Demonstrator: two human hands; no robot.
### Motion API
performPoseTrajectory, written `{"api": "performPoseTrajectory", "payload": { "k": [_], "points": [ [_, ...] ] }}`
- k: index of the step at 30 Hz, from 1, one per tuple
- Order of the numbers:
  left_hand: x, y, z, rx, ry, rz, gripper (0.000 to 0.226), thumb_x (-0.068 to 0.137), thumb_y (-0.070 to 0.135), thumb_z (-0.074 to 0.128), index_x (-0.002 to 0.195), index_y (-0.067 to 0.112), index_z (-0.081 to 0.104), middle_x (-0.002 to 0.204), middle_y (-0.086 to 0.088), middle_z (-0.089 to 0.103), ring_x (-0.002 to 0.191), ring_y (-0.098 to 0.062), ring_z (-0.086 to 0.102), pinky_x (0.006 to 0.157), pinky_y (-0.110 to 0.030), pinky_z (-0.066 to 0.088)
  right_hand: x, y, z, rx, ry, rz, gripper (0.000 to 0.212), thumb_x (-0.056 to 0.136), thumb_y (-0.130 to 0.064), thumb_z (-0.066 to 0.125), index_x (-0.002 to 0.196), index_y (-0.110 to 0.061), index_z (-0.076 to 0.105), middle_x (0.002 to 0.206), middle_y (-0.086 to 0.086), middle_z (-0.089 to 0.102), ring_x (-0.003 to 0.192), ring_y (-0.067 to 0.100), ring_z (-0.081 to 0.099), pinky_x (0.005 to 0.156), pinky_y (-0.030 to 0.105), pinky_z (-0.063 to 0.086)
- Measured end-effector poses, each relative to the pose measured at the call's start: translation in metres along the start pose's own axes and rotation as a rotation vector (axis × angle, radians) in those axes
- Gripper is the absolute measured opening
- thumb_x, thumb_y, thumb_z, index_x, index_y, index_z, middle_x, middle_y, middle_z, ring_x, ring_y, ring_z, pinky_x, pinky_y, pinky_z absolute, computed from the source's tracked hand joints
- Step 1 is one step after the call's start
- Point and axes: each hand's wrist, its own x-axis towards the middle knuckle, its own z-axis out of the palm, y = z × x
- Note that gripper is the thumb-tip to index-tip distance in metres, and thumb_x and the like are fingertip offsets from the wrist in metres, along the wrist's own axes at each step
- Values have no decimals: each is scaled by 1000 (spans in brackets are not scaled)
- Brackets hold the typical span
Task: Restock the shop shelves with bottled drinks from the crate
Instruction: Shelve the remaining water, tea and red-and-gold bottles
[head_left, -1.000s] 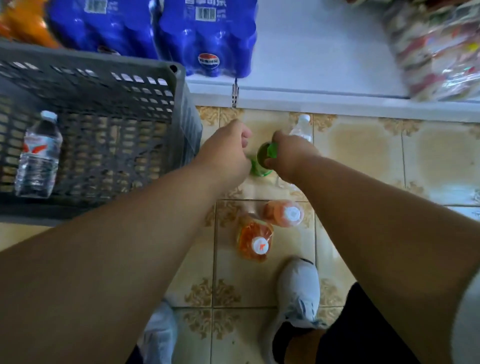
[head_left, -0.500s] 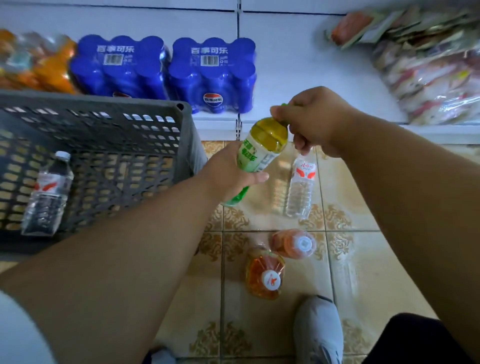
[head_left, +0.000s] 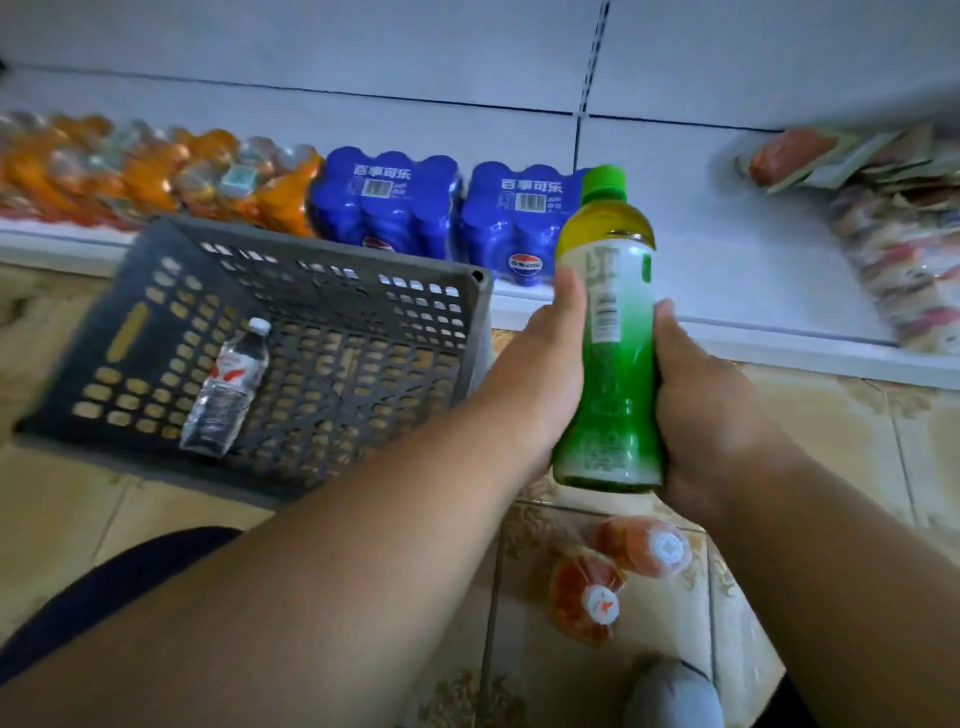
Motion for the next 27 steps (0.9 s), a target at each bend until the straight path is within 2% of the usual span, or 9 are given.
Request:
{"api": "performPoseTrajectory", "payload": {
  "k": [3, 5, 7, 9, 11, 16, 20, 23, 27],
  "points": [
    [0, 2, -10, 217, 95, 185, 69, 92, 77, 20, 131, 37, 60, 135, 0, 63, 126, -21, 58, 110, -41, 41, 2, -6, 8, -47, -71, -41, 44, 104, -50, 42, 111, -19, 73, 102, 13, 77, 91, 30, 76, 74, 51, 60],
    [3, 3, -21, 190, 169, 240, 53, 96, 70, 29, 117, 40, 67, 128, 4, 66, 123, -21, 59, 109, -40, 43, -1, -8, 19, -108, -113, -111, 38, 105, -43, 44, 112, -16, 70, 104, 14, 75, 94, 25, 73, 82, 55, 59],
    [2, 9, -26, 61, 225, 241, 49, 86, 71, 38, 101, 38, 71, 118, 3, 71, 115, -24, 65, 105, -47, 48, -4, -10, 25, -196, -85, -203, 31, 101, -41, 53, 104, -14, 68, 96, 12, 74, 83, 23, 69, 83, 56, 59],
    [-4, 13, -28, -93, 217, 188, 62, 70, 82, 42, 101, 39, 73, 110, -1, 75, 106, -28, 71, 97, -53, 54, -11, -13, 27, -195, -87, -269, 31, 90, -44, 67, 100, -15, 65, 84, 6, 74, 73, 20, 70, 69, 46, 59],
    [-12, 18, -29, -196, 148, 153, 69, 59, 90, 46, 99, 42, 74, 101, 0, 78, 94, -26, 76, 88, -54, 58, -16, -17, 28, -183, -124, -317, 40, 77, -50, 79, 96, -18, 65, 86, 7, 74, 75, 23, 73, 68, 43, 59],
    [-11, 24, -27, -197, 83, 229, 71, 68, 89, 49, 108, 36, 74, 102, 1, 78, 96, -24, 76, 88, -50, 58, -16, -16, 29, -228, -204, -313, 65, 74, -76, 52, 105, -21, 67, 99, 12, 75, 96, 31, 73, 90, 56, 56],
    [-14, 28, -26, -310, 31, 205, 57, 83, 73, 48, 98, 27, 78, 96, -6, 79, 88, -25, 77, 71, -41, 61, -12, -23, 27, -84, -265, -214, 51, 87, -60, 47, 112, -23, 72, 106, 12, 76, 102, 31, 73, 96, 57, 53],
    [-12, 33, -24, -320, 80, 190, 56, 88, 71, 48, 87, 24, 80, 92, -9, 79, 83, -28, 78, 75, -46, 61, -12, -30, 24, 46, -339, -192, 43, 91, -39, 55, 122, -11, 65, 115, 20, 72, 111, 40, 68, 100, 62, 49],
    [-7, 37, -27, -268, 171, 198, 55, 96, 62, 49, 66, 27, 78, 75, -5, 78, 65, -22, 76, 61, -37, 62, -14, -35, 14, 50, -401, -128, 46, 83, -32, 63, 121, -5, 68, 117, 22, 71, 117, 44, 63, 103, 64, 46]
  ]
}}
